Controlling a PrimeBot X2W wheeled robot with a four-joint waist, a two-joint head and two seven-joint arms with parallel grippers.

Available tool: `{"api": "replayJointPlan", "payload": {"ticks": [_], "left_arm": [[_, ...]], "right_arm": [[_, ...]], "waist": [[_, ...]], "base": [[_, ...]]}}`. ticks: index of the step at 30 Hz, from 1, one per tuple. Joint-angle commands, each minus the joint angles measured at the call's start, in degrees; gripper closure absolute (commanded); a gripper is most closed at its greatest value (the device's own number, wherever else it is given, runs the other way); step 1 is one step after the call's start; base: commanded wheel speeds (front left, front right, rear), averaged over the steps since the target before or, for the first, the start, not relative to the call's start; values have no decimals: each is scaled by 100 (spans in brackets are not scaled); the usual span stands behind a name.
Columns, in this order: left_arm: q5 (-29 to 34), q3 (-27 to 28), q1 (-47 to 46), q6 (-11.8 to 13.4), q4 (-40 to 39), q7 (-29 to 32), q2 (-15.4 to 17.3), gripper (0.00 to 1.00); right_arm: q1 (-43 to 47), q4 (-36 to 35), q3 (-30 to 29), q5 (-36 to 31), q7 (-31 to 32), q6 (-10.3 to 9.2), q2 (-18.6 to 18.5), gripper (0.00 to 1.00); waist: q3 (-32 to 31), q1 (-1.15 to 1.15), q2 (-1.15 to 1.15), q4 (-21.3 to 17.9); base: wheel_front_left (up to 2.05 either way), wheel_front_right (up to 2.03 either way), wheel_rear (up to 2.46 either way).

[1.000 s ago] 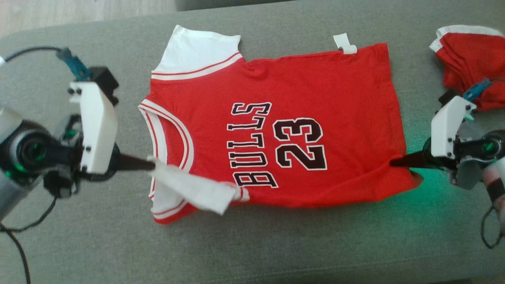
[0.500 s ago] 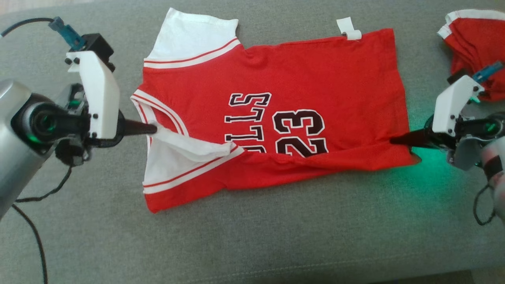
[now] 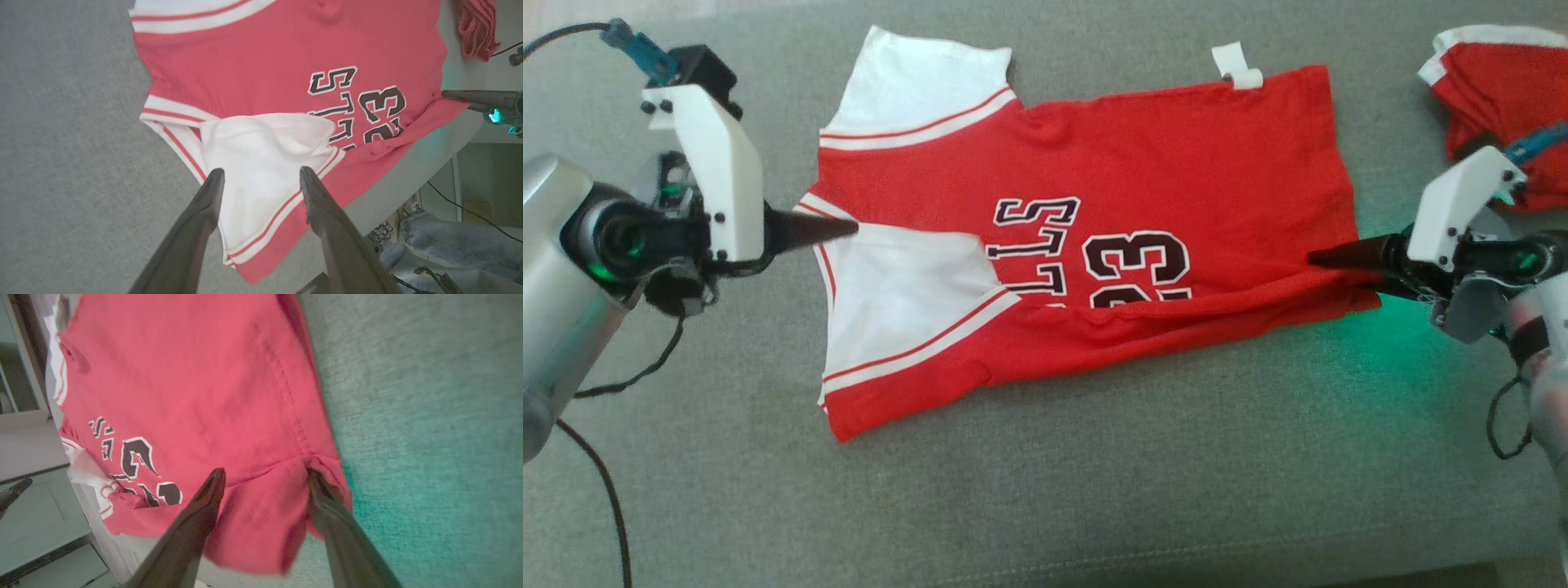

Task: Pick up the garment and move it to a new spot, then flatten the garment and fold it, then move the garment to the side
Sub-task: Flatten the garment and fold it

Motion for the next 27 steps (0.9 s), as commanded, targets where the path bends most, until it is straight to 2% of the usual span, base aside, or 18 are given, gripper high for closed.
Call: {"api": "replayJointPlan", "payload": {"ticks": [1,6,10,14,17,20,27], "left_arm": [[99,337,-339,-53,-23,-203,178,0],[258,541,-160,-183,130,-1138,56,0],[342,687,217,-260,-93,-1906,91,0],[651,799,555,-125,-435,-2791,230,0],[948,837,867,75,-782,-3474,326,0],[1260,882,1206,376,-1222,-4148,455,0],[1920,1148,2139,1434,-2152,-5836,647,0]], "right_arm": [[-74,-54,-63,-16,-129,-5,-68,0],[151,-156,-369,261,-390,-5,-10,0],[655,-739,-620,588,-814,-5,-23,0],[1226,-1574,-766,752,-1521,-5,-75,0],[1740,-2306,-799,757,-2183,-5,-152,0],[2250,-3050,-815,706,-2851,-5,-233,0],[3271,-4482,-866,-177,-4865,-5,-357,0]], "waist": [[-102,0,0,16],[-399,0,0,34],[-675,0,0,67],[-837,0,0,101],[-927,0,0,152],[-965,0,0,198],[-1030,0,0,255]], "base": [[0,0,0],[0,0,0],[0,0,0],[0,0,0],[0,0,0],[0,0,0],[0,0,0]]}}
